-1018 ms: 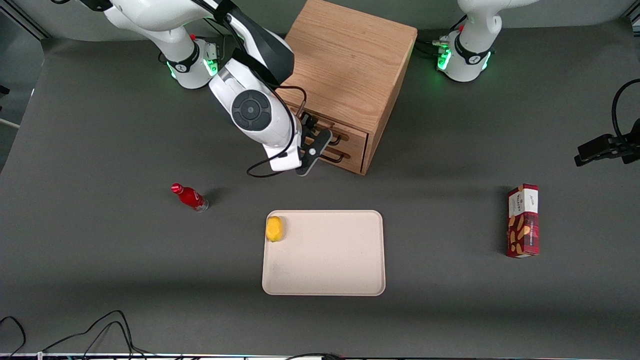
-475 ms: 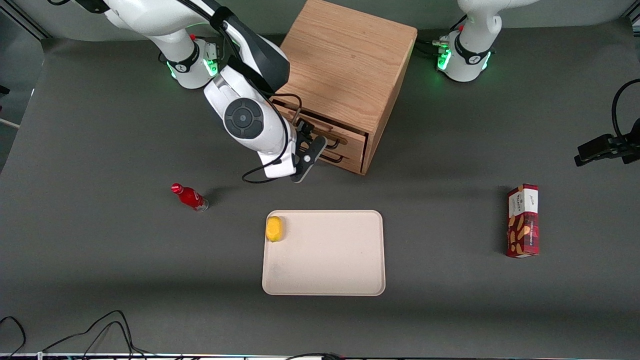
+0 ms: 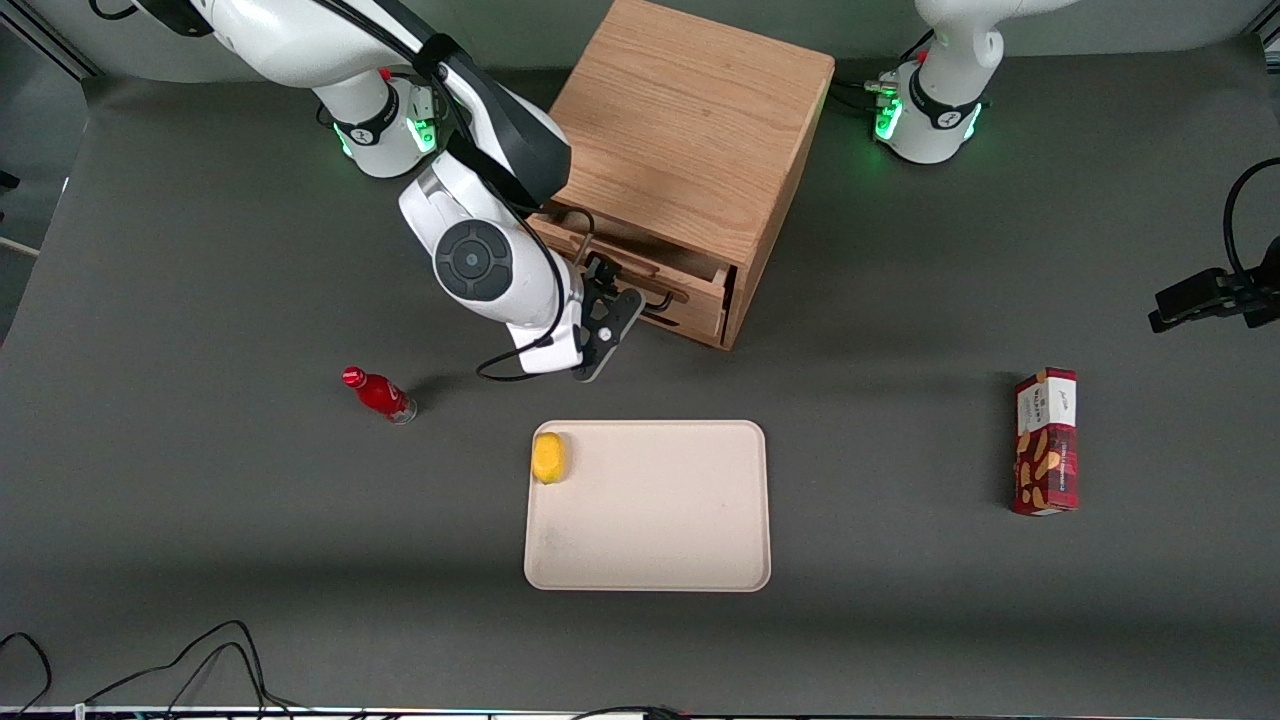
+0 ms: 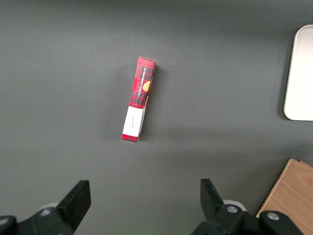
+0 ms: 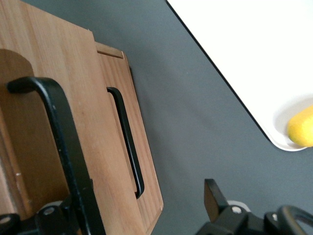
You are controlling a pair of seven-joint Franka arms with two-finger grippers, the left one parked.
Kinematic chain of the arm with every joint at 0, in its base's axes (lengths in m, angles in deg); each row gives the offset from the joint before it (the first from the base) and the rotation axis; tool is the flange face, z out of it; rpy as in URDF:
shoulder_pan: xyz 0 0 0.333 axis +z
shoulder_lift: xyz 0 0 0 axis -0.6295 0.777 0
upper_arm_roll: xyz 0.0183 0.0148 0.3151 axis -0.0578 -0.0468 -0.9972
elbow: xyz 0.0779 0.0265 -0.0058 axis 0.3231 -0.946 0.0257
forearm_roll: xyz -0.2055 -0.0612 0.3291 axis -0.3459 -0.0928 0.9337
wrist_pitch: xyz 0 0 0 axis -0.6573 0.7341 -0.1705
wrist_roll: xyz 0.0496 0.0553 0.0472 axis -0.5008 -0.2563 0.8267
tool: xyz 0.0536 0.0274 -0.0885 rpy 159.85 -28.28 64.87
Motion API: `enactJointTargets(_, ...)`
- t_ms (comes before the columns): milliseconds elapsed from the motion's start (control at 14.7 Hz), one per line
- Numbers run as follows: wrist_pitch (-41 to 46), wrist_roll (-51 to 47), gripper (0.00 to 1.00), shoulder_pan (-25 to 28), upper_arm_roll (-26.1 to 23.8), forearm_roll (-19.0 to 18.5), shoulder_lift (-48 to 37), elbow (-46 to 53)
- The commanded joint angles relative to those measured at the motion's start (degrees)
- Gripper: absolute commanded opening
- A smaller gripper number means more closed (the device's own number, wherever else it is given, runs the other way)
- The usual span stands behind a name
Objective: Open upper drawer
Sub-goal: 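Pull the upper drawer outward by its handle with the right gripper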
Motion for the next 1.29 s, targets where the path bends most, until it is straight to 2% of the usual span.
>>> enactJointTargets(0,0.14,2.31,1.00,0.04,-0.15,-0.46,1.83,2.42)
enactJointTargets(407,0.32,6.61,1.00,0.04,0.91,-0.64,2.27,3.56)
enactJointTargets(543,0.49,8.46,1.00,0.04,0.91,-1.77,2.53,4.43)
enactJointTargets(1222,6.38,8.91,1.00,-1.63,2.31,-2.04,4.91,9.71)
